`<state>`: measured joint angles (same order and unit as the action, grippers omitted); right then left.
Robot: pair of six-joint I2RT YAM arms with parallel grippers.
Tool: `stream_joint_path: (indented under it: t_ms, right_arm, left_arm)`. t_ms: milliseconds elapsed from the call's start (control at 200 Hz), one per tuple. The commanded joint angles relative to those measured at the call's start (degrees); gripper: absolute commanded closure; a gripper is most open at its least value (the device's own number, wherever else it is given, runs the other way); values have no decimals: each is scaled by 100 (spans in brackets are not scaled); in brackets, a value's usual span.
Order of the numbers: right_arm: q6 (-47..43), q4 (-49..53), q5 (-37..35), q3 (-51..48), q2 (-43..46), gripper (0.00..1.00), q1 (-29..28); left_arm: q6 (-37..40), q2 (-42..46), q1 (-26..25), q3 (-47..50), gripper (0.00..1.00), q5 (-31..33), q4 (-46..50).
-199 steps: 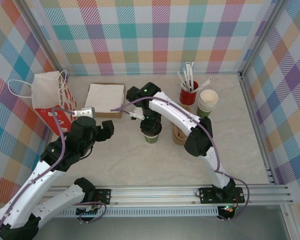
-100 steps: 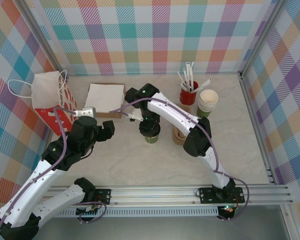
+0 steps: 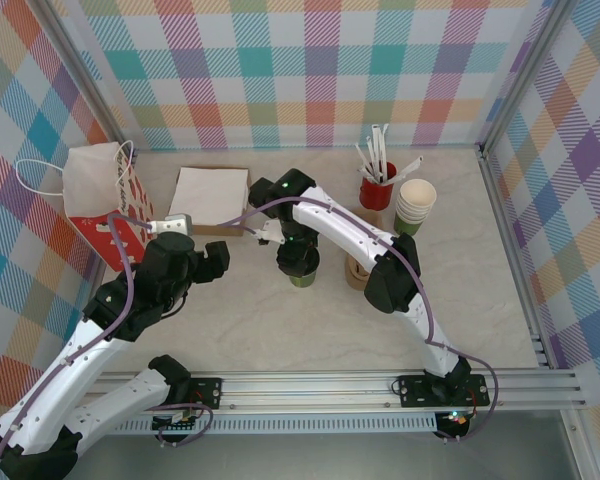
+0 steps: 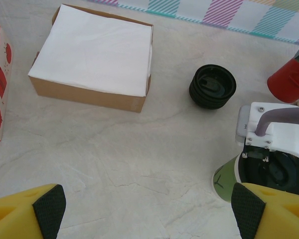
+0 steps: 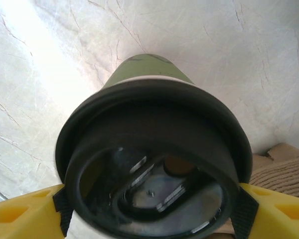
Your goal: Pack the takeout coffee
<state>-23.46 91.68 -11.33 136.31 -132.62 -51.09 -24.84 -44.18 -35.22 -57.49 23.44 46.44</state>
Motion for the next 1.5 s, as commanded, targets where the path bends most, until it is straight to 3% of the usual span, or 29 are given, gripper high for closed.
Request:
stream_joint_path:
  t_ms: [0, 435, 620, 790, 955, 1115, 1260, 1495]
  right_arm:
    - [-72, -2, 174, 181, -28, 16, -42]
    - [106, -84, 249, 204, 485, 5, -7]
    - [446, -186, 521, -1, 1080, 2, 139]
    - [940, -775, 850, -1081, 1948, 2, 457]
    - [1722, -1448, 1354, -2198, 2611, 7, 949]
    - [2807, -2507, 2359, -3254, 3096, 14, 1348]
    - [3281, -3157, 2749, -3733, 3128, 22, 1374]
    - [3603, -3451, 2523, -3946, 2873, 26, 1426]
  left_arm:
    - [-80, -3, -6, 88, 12, -39, -108]
    - [-292, -11, -7, 123, 11, -246, -139]
    - [-612, -162, -10, 253, 12, -916, -389]
    - [-848, -432, -7, 486, 15, -1774, -975]
    - [-1252, -1057, -2, 505, 17, -2792, -1572]
    - [-1634, -1943, 3, 324, 22, -3480, -1792]
    - [-1885, -2609, 7, 33, 34, -3606, -1588]
    - [-2038, -3128, 20, -70, 40, -3596, -1772]
